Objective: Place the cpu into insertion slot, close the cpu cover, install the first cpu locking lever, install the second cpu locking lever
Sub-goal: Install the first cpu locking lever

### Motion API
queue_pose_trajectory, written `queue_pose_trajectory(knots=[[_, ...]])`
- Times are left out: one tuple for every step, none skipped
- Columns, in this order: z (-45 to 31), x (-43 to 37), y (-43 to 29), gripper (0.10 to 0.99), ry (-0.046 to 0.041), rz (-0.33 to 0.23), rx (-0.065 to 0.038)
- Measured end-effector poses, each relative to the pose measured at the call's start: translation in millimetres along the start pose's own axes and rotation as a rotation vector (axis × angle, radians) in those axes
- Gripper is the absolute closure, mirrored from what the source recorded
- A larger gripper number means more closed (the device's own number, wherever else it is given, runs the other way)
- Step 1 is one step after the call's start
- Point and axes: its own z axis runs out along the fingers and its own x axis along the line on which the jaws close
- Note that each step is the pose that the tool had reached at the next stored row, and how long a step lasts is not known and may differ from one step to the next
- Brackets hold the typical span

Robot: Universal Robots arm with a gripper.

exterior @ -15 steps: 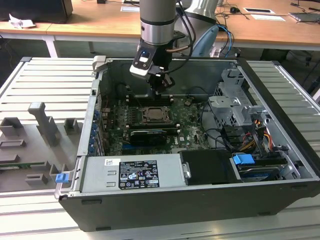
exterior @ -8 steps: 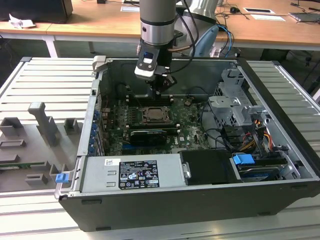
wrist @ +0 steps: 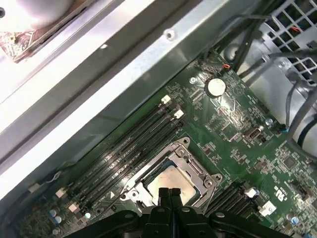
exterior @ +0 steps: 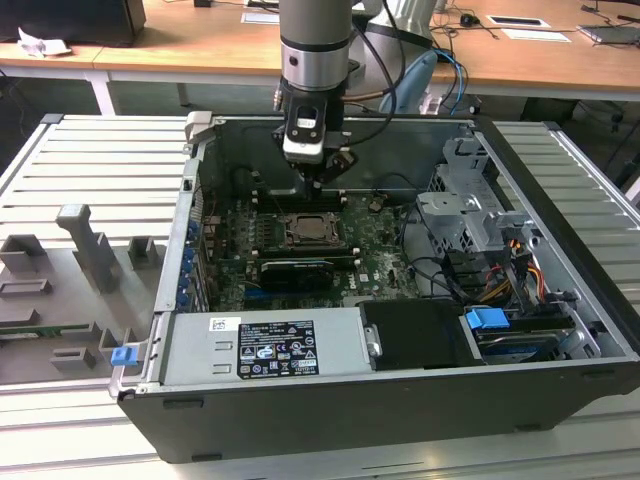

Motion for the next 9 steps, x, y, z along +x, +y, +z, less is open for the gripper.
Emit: queue_pose_trajectory(knots=[[0.1, 0.0, 0.0, 0.98, 0.0015, -0.038, -0.001], [0.3, 0.0, 0.0, 0.98, 0.003, -0.074, -0.002], [0.5, 0.0, 0.0, 0.98, 0.0041, -0.103, -0.003], [0.7, 0.0, 0.0, 0.98, 0.0049, -0.123, -0.004], [0.8, 0.0, 0.0, 0.98, 0.0056, -0.14, -0.004], [0.8, 0.0, -0.1, 0.98, 0.0068, -0.168, -0.005], [0.9, 0.0, 0.0, 0.98, 0.0076, -0.182, -0.005], [0.9, 0.0, 0.0, 0.98, 0.0096, -0.206, -0.005], [0.9, 0.0, -0.1, 0.98, 0.0119, -0.217, -0.004]])
